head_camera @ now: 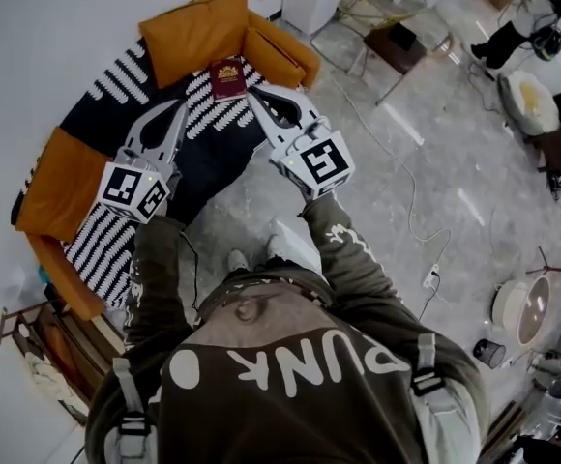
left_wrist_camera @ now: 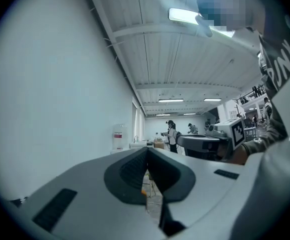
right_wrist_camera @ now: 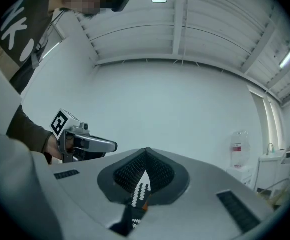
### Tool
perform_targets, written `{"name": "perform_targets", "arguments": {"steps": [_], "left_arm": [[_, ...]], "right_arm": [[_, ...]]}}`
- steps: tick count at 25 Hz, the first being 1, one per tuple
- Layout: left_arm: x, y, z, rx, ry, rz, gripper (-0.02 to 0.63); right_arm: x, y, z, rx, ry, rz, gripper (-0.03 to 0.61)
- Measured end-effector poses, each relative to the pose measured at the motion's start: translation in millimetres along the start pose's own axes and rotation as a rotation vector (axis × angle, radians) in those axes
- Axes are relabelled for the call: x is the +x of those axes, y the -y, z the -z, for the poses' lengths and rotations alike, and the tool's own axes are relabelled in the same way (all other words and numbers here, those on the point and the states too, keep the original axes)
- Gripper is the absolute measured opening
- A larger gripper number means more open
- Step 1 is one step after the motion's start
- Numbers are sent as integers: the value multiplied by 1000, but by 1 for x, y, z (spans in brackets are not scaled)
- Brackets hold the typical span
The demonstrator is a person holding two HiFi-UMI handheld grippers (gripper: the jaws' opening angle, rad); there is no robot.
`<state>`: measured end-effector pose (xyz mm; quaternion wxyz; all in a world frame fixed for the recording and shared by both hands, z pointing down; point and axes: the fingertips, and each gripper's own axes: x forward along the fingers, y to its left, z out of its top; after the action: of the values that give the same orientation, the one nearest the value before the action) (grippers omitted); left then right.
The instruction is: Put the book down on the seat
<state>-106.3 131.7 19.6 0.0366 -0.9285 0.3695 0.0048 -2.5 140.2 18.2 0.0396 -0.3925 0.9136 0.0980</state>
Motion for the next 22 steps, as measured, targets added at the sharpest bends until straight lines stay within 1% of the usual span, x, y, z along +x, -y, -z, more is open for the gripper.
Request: {"name": "perform_targets", "arguments": {"steps": [10,18,22], "left_arm": [[-18,2,-6,2,16,20,3],[-22,5,-11,4,27,32,3],[-18,5,-9,2,25,31,3]], "right_arm": [[-3,-14,-3,-1,-16,11,7],[-6,-16,-12,-13,-10,21,6],[-5,-12,-10,-12,-11,21,6]]}}
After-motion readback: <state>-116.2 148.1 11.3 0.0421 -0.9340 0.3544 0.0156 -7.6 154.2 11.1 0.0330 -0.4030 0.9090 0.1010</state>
